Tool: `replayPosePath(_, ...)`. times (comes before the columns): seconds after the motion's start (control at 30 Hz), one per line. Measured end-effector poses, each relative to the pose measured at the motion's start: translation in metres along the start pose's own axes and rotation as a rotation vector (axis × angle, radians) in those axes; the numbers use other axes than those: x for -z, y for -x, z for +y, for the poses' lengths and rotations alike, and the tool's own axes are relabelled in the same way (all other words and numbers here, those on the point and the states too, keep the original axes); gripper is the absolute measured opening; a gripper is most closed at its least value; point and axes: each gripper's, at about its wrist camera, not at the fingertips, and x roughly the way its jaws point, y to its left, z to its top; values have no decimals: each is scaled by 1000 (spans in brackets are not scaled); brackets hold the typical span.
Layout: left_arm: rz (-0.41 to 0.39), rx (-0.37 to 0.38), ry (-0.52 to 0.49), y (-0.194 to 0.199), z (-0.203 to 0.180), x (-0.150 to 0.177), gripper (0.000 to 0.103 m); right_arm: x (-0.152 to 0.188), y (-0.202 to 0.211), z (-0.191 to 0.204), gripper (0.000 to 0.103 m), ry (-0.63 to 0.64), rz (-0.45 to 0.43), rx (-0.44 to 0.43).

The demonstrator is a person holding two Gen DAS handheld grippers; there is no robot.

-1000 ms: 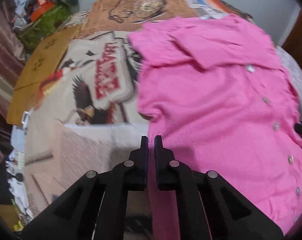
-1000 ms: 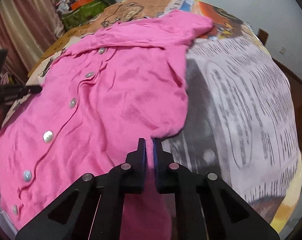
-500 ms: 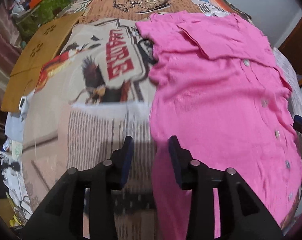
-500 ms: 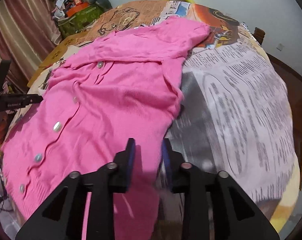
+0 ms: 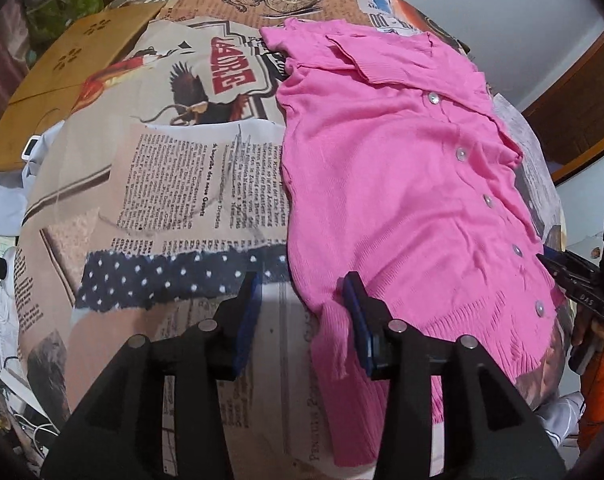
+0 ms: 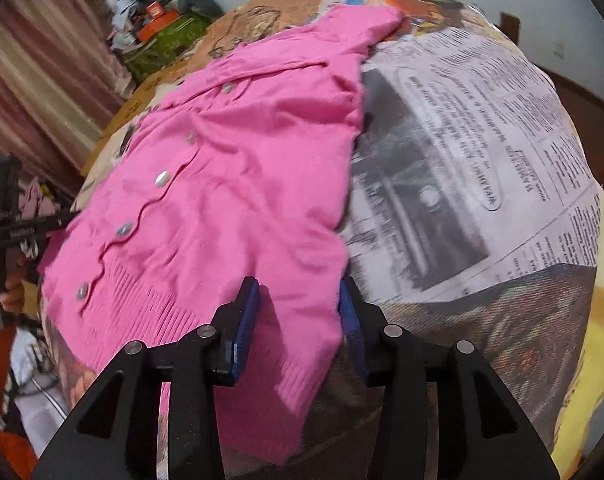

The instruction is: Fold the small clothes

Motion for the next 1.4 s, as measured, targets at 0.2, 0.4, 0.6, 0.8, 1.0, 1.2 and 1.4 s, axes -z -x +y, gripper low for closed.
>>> replayPosePath(0.2,-29,-3,-16,2,-9,-4,5,-4,-1,5,6,18,-25,-5)
replayPosePath(0.4,-124,-5,-28,28,-14,-26,5,-21,23,8,4,31,-130,-22)
replayPosePath(0.6,-241,2,-40,60,-23,-64,4,-52,53,9,4,55,-255,-16)
replayPosePath(0.8,-330,-9,-51,74,-34,-114,3,-89,66,8,4,79,-347,3)
replayPosePath(1.0,-368,-44,-34,58,-34,-174,3,-134,62,-10,4,68,-406,31)
replayPosePath(1.2,-276,-83,20,-12,-10,-221,3,-171,20,-42,4,17,-363,80)
replayPosePath(1.4,-162,-96,97,-82,27,-229,4,-182,-30,-70,4,-27,-276,102)
